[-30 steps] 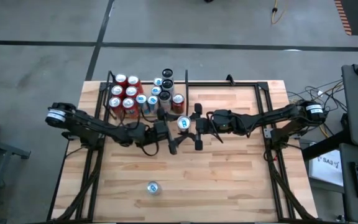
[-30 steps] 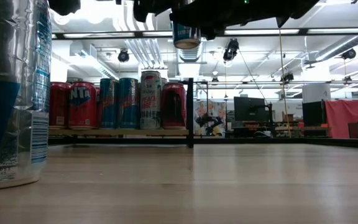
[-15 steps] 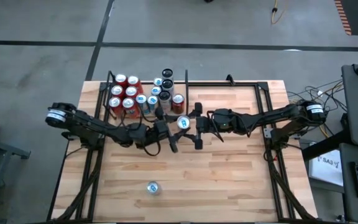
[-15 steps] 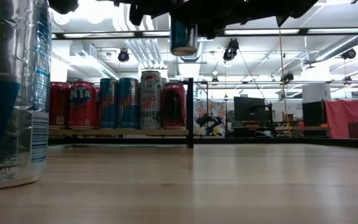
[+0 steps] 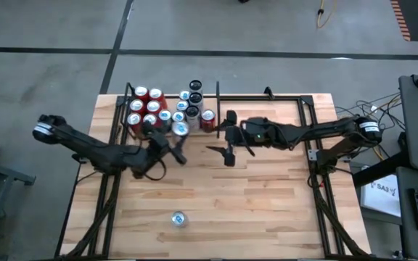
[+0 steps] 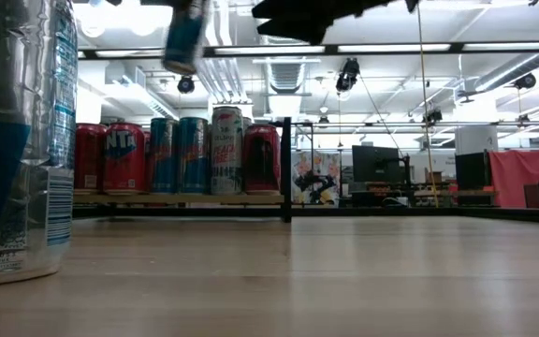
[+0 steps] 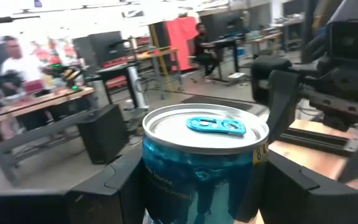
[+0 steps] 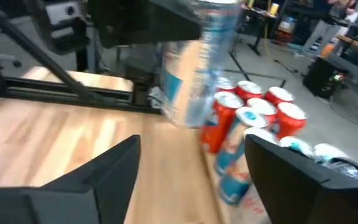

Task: Place canned beverage on shelf
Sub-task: Put the blue soda can on the shelf aligned with the other blue soda can

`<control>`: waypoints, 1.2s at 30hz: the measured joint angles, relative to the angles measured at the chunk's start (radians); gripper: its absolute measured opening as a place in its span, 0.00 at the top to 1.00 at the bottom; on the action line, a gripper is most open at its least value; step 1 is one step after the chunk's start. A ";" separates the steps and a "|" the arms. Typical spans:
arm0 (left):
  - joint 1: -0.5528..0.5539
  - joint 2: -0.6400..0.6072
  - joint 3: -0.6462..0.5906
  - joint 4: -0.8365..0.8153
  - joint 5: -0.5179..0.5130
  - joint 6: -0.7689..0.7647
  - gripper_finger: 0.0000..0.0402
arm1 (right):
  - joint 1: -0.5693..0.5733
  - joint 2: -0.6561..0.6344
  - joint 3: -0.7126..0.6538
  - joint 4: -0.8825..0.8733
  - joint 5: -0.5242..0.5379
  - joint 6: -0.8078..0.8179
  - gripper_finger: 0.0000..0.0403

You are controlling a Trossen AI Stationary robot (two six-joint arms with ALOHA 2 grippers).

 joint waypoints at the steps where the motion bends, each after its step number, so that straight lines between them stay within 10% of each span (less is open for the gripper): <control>1: -0.010 -0.028 -0.009 -0.015 -0.025 -0.001 0.48 | -0.008 0.010 0.036 -0.036 0.000 -0.006 0.35; 19: -0.025 -0.461 -0.155 -0.113 -0.125 0.189 0.48 | -0.153 0.459 0.703 -0.498 -0.060 -0.112 0.96; 36: -0.022 -0.646 -0.228 -0.114 -0.103 0.301 0.48 | -0.222 0.839 1.234 -0.637 -0.105 -0.104 0.97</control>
